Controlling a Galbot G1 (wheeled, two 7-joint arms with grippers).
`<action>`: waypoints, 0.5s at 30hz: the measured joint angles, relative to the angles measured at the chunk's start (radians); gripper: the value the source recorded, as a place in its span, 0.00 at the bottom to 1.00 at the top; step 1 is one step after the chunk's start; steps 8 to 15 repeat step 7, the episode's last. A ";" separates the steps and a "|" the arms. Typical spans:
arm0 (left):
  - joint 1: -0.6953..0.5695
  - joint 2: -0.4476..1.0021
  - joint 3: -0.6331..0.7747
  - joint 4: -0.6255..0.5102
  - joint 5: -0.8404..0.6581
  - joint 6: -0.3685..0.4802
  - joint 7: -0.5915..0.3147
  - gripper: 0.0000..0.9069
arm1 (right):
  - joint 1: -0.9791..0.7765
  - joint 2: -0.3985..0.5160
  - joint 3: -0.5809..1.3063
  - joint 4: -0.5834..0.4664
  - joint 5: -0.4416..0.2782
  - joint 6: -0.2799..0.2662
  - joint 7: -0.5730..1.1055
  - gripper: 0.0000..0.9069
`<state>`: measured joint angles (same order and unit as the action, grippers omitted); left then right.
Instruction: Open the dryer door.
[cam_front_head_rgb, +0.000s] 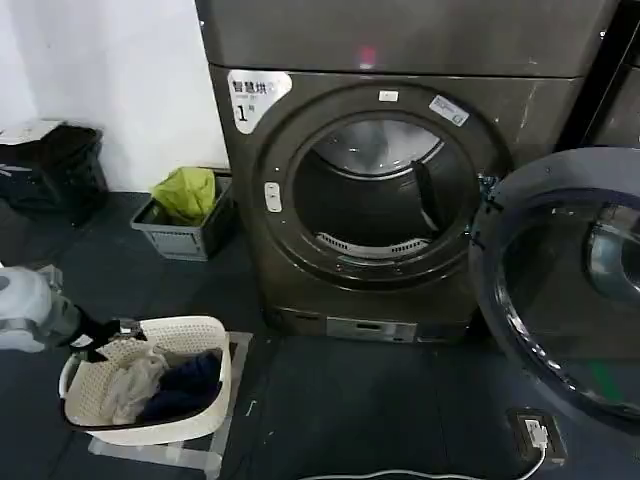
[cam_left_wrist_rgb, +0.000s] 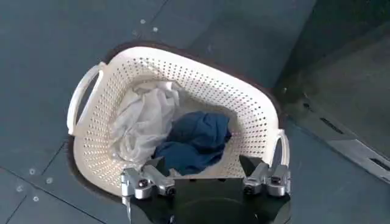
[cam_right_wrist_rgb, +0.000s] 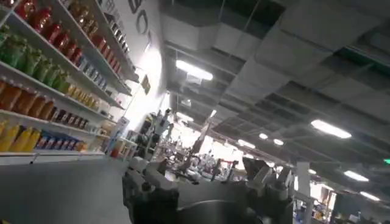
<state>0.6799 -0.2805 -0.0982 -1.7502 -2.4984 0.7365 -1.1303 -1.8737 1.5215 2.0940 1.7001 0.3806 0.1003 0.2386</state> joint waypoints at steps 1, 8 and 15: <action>0.000 0.000 0.000 0.000 0.000 0.000 0.000 1.00 | 0.000 0.000 0.000 0.000 0.000 0.000 0.000 1.00; 0.000 -0.002 0.000 0.001 0.007 0.000 0.001 1.00 | 0.000 -0.001 0.001 -0.001 0.000 0.000 -0.001 1.00; 0.000 -0.002 0.000 0.001 0.007 0.000 0.001 1.00 | 0.000 -0.001 0.001 -0.001 0.000 0.000 -0.001 1.00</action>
